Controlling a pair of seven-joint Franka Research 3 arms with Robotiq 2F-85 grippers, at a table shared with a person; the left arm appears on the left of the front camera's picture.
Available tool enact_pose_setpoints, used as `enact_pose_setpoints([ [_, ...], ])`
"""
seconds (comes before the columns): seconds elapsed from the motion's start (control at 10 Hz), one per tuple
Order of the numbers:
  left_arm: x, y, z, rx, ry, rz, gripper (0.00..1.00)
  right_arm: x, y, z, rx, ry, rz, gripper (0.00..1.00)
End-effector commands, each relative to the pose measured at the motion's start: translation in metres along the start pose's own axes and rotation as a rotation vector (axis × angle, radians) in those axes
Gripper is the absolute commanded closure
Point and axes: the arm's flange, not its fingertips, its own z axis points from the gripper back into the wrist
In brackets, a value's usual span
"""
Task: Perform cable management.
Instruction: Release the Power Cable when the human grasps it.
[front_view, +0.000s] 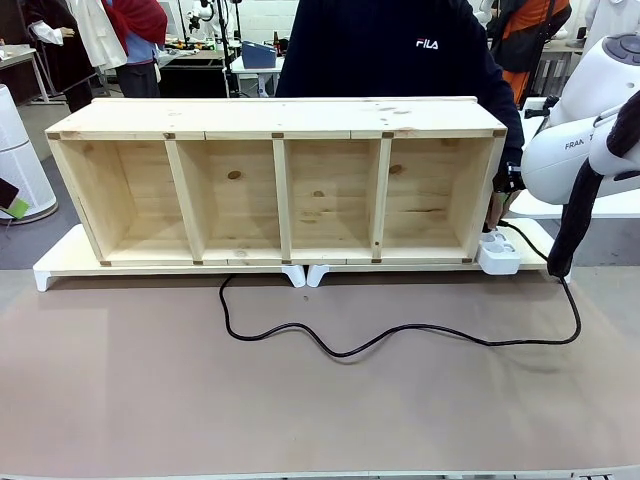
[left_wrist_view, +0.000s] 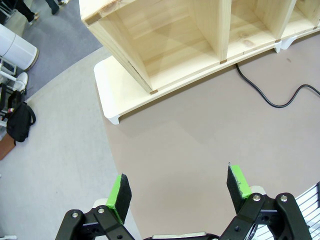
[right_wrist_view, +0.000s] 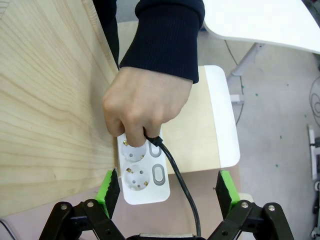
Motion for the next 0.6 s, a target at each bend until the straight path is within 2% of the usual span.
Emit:
enact_pose_setpoints([
  [0.0, 0.0002, 0.0, -0.0005, 0.0, -0.004, 0.015, 0.0, 0.0, 0.0001, -0.0009, 0.0, 0.001, -0.002, 0.0],
  [0.5, 0.0002, 0.0, -0.0005, 0.0, -0.004, 0.015, 0.0, 0.0, 0.0001, -0.0009, 0.0, 0.001, -0.002, 0.0],
])
